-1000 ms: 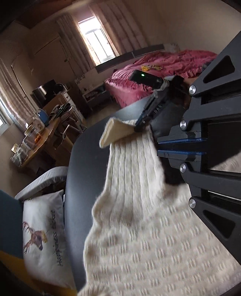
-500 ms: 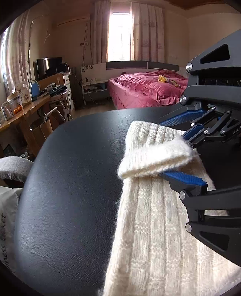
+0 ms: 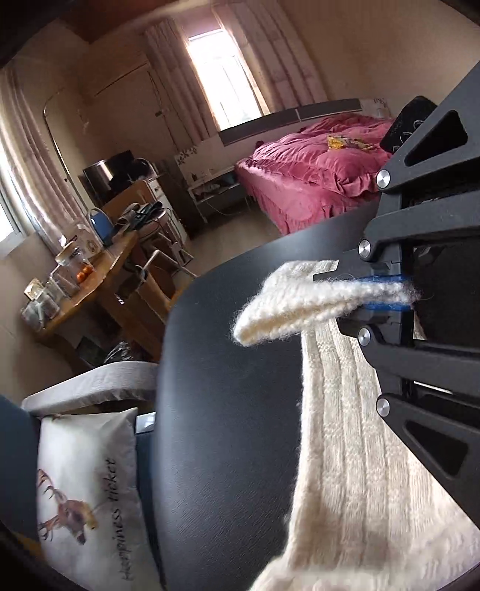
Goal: Fold clothes
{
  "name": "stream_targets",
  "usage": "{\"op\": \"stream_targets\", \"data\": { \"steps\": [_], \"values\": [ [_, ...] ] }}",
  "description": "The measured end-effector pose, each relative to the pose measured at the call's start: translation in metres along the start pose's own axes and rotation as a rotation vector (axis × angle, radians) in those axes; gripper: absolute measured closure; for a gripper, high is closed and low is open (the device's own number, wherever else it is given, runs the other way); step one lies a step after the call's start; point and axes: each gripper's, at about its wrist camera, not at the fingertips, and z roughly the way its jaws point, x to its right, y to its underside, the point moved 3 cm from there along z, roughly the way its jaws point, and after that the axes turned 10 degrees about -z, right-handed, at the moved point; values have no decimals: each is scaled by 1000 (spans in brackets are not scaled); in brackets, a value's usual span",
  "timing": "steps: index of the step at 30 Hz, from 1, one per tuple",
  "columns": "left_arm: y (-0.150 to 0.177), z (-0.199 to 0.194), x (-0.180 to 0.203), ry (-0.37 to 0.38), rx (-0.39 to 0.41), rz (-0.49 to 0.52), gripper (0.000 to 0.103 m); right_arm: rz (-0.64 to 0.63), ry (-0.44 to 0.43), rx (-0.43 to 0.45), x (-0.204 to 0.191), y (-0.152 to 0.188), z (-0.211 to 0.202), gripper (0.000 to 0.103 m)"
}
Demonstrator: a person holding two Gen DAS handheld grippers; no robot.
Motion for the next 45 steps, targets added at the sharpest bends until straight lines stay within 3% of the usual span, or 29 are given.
{"op": "stream_targets", "data": {
  "steps": [4, 6, 7, 8, 16, 22, 26, 30, 35, 45],
  "values": [
    [-19, -54, -10, 28, 99, -30, 96, 197, -170, 57, -1, 0, -6, 52],
    [-26, -84, -17, 42, 150, -42, 96, 312, -289, 61, -3, 10, 1, 24],
    [-29, -100, -21, 47, 173, -46, 96, 363, -346, 47, -6, 15, 8, 16],
    [-31, -116, -25, 52, 193, -49, 96, 413, -399, 33, -9, 20, 14, 13],
    [-35, -233, -57, 85, 345, -74, 96, 576, -505, -3, -51, 55, 69, 13],
    [-26, -308, -80, 136, 441, -83, 95, 772, -525, 7, -63, 80, 115, 13],
    [-19, -355, -94, 168, 511, -75, 95, 753, -446, 85, -64, 77, 132, 13],
    [-12, -388, -119, 157, 555, -84, 95, 738, -424, 63, -69, 71, 150, 13],
    [0, -394, -182, 72, 558, -144, 95, 669, -390, 23, -79, 70, 162, 13],
    [53, -358, -343, -184, 465, -345, 95, 422, -279, -93, -102, 69, 175, 14]
  ]
}}
